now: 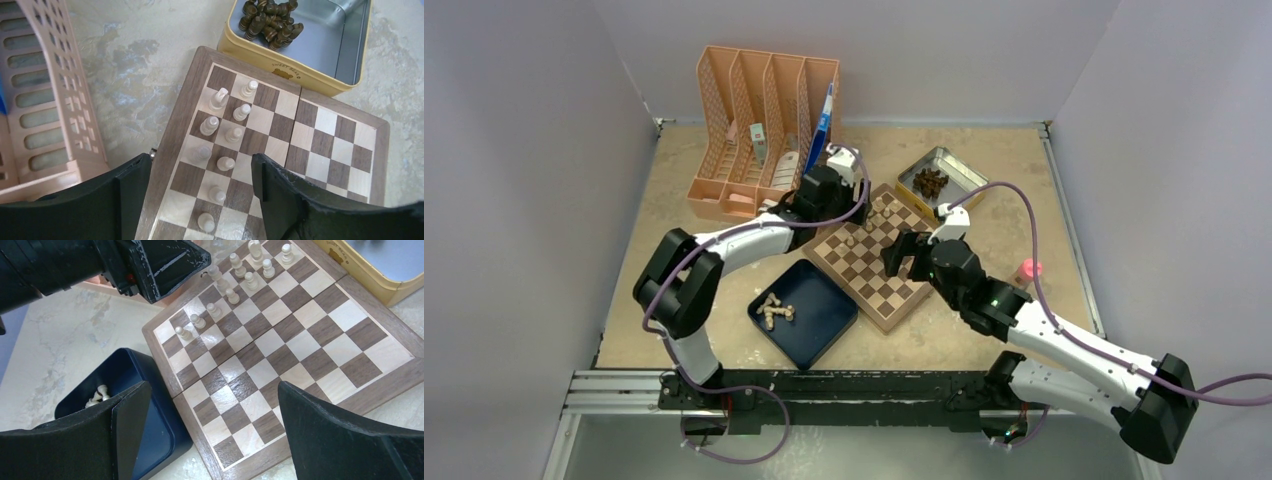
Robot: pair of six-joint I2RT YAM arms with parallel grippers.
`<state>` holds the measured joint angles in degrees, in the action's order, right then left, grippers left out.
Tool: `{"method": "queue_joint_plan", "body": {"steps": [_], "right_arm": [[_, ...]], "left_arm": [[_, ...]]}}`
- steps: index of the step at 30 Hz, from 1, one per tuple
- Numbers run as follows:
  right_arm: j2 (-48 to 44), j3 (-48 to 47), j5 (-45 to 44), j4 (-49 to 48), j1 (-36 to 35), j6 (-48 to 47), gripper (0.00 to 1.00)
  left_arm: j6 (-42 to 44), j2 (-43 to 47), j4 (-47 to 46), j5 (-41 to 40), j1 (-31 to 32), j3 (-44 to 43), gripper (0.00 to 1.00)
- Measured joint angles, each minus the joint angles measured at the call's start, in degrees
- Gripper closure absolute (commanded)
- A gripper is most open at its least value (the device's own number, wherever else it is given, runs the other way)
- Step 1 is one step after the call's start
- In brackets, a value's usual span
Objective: Set up the chess pieces on the board
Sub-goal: Place the chess piece on the chessboard.
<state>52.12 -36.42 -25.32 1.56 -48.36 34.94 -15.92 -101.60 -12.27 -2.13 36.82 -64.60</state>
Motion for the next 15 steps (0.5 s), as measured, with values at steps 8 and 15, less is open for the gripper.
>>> {"method": "queue_joint_plan", "body": {"steps": [8,15], "right_arm": [[0.09,0.00,2.38,-2.03,0.00,-0.20,0.08],[1.88,0.00,8.81,-4.13,0.00,-1.09,0.37]], "left_arm": [[-4.28,8.76,15.19,-1.51,-0.44,-1.44,0.15],[-7.10,23.21,26.32,3.72,-5.27,0.55,0.26]]}}
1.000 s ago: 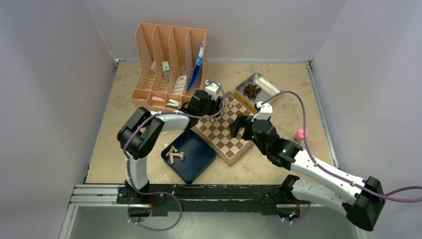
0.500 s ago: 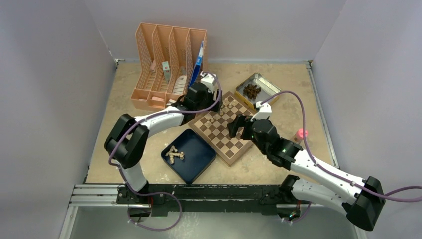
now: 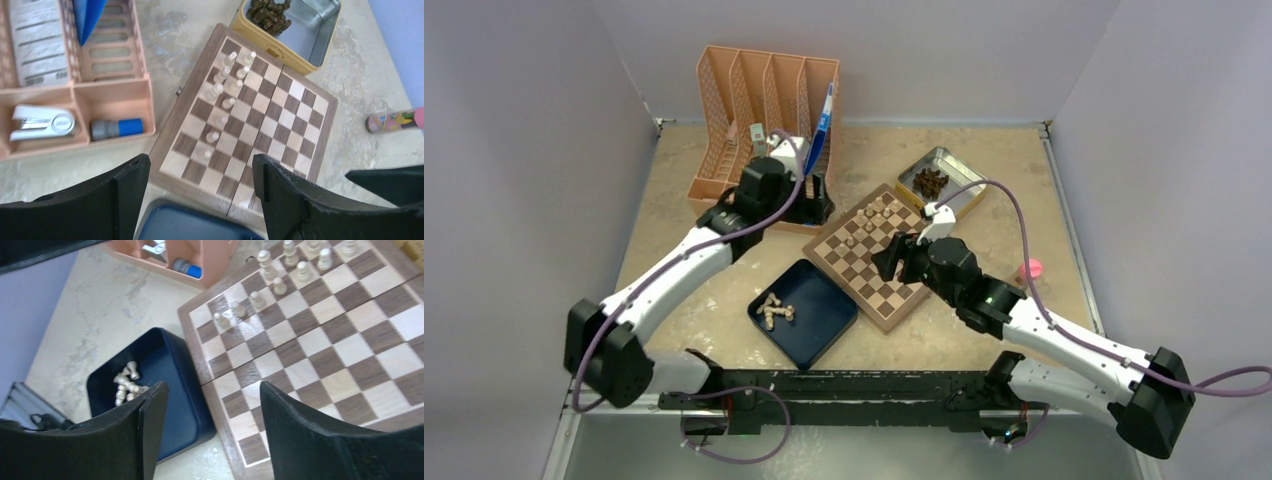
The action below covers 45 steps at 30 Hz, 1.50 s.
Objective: Set up the chess pieces on the board
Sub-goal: Place the chess piece on the chessboard, then pick up the chess piece from the storage box.
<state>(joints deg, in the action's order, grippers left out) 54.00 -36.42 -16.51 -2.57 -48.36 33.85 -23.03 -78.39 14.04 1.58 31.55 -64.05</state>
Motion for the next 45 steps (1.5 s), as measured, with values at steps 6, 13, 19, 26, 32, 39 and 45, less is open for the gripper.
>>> {"method": "queue_joint_plan", "body": {"steps": [6,13,19,26,32,39,45], "right_arm": [[3.28,-0.92,4.70,-2.19,-0.42,-0.35,0.51],[9.88,-3.89,5.11,-3.04,-6.36,0.74,0.55],[19.02,-9.86,3.78,-4.37,-13.73,2.21,0.61],[33.57,-17.73,1.16,-5.14,-21.11,3.89,0.63],[43.98,-24.68,0.09,-3.91,-24.55,4.74,0.63],[52.04,-30.18,-2.10,-1.25,-24.83,5.42,0.65],[55.65,-32.15,-3.08,0.96,-24.83,5.99,0.70]], "left_arm": [[-0.39,13.57,8.22,0.09,-0.92,6.80,0.25],[0.74,31.65,13.75,-4.07,-0.90,12.48,0.22],[1.79,43.89,15.43,-8.74,-0.90,13.84,0.22],[2.67,53.70,15.69,-12.39,-0.90,15.69,0.22],[2.69,59.12,15.10,-13.70,-0.90,18.82,0.22],[2.89,59.19,15.13,-13.68,-0.90,19.08,0.22],[3.13,59.12,15.13,-13.57,-0.90,19.06,0.22]]}}
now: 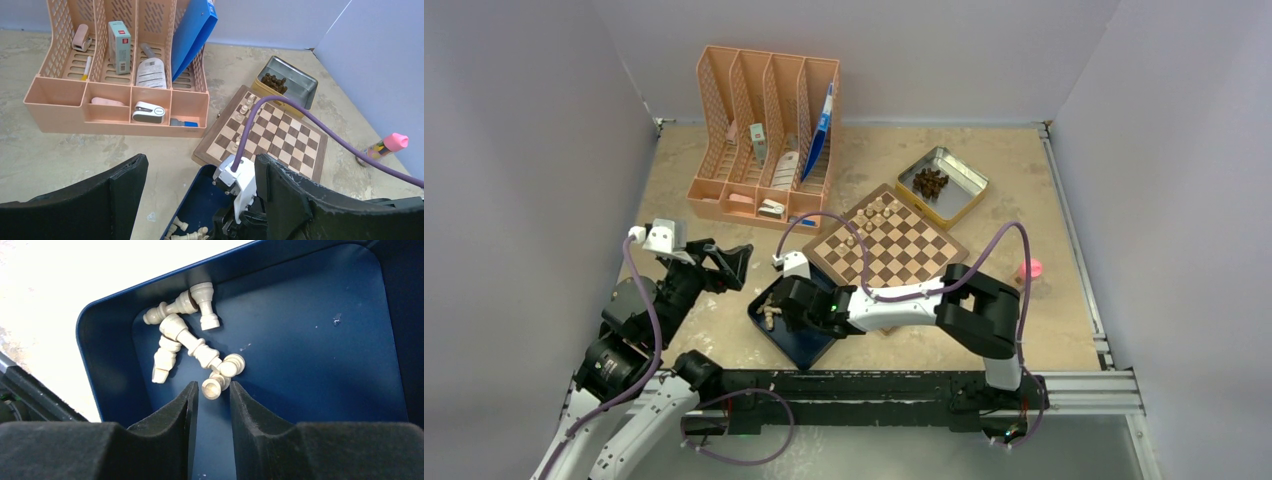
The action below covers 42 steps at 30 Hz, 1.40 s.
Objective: Set up the chess pieces on the board
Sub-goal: Pick up the chess piece from the storage box.
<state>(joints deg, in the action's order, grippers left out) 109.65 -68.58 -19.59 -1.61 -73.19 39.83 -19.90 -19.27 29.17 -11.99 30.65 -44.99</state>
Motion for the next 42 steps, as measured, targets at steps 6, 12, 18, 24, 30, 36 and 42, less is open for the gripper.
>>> {"method": "queue_joint_plan", "body": {"steps": [6,12,18,24,30,36,42], "right_arm": [[1.42,-0.72,-0.79,0.50,0.00,0.26,0.76],[1.42,-0.90,-2.05,0.85,-0.15,0.15,0.72],[1.42,-1.05,-2.89,1.27,-0.22,0.02,0.71],[1.42,-1.05,-3.48,1.31,-0.22,-0.48,0.68],[1.40,-1.18,-3.52,1.31,-0.22,-1.03,0.71],[1.40,-1.18,-3.48,1.22,-0.28,-1.70,0.74],[1.40,-1.99,-4.24,1.49,-0.31,-2.56,0.85]], "left_arm": [[0.02,0.00,0.02,0.00,0.00,0.02,0.22],[0.02,0.00,0.00,0.00,0.00,0.00,0.22],[0.02,0.11,0.02,0.02,0.00,0.02,0.22],[0.02,0.13,0.04,0.02,0.00,0.02,0.22],[0.04,0.13,0.04,0.00,0.00,0.00,0.22],[0.04,0.39,0.09,0.00,0.00,0.00,0.22],[0.63,0.79,0.07,0.00,0.00,0.00,0.22]]}}
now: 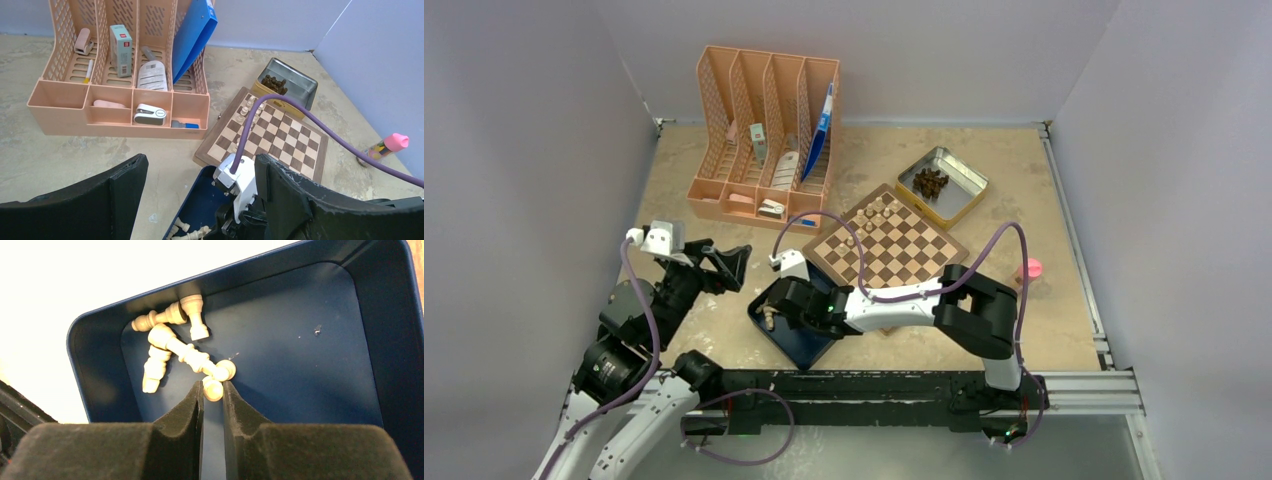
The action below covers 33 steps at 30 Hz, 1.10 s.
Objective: Set up the chess pieces on the board
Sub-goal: Pick up the chess piece from the storage box, then place the chess piece on the chessboard.
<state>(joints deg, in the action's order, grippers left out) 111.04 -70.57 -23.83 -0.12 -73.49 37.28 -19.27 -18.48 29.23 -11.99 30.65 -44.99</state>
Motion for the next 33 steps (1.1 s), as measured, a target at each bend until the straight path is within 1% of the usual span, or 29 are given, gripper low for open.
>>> {"method": "queue_joint_plan", "body": {"steps": [8,16,20,23,26,30,33], "right_arm": [[-0.96,-0.17,-0.74,1.22,0.00,-0.92,0.86],[-9.29,-0.17,-2.71,3.41,0.15,-2.25,0.86],[-12.37,-0.15,-3.87,4.13,1.84,-3.32,0.86],[-14.19,-0.04,-4.42,4.57,5.90,-4.98,0.85],[-16.28,0.17,-5.40,4.70,11.32,-6.84,0.85],[-18.67,0.17,-6.88,4.44,19.45,-9.53,0.85],[-18.47,-0.09,-7.28,4.13,25.07,-11.37,0.85]], "left_arm": [[0.35,0.00,0.02,0.02,0.00,0.00,0.22],[0.35,-1.38,0.02,0.37,0.00,0.02,0.21],[0.28,-2.21,0.02,1.20,0.00,0.00,0.20],[0.26,-2.40,0.00,2.47,0.00,0.00,0.17],[0.31,-3.41,-0.04,4.07,0.00,0.02,0.11],[0.39,-7.28,-0.20,7.15,0.00,0.07,0.11],[0.63,-11.80,-0.28,10.36,0.00,0.13,0.10]]}}
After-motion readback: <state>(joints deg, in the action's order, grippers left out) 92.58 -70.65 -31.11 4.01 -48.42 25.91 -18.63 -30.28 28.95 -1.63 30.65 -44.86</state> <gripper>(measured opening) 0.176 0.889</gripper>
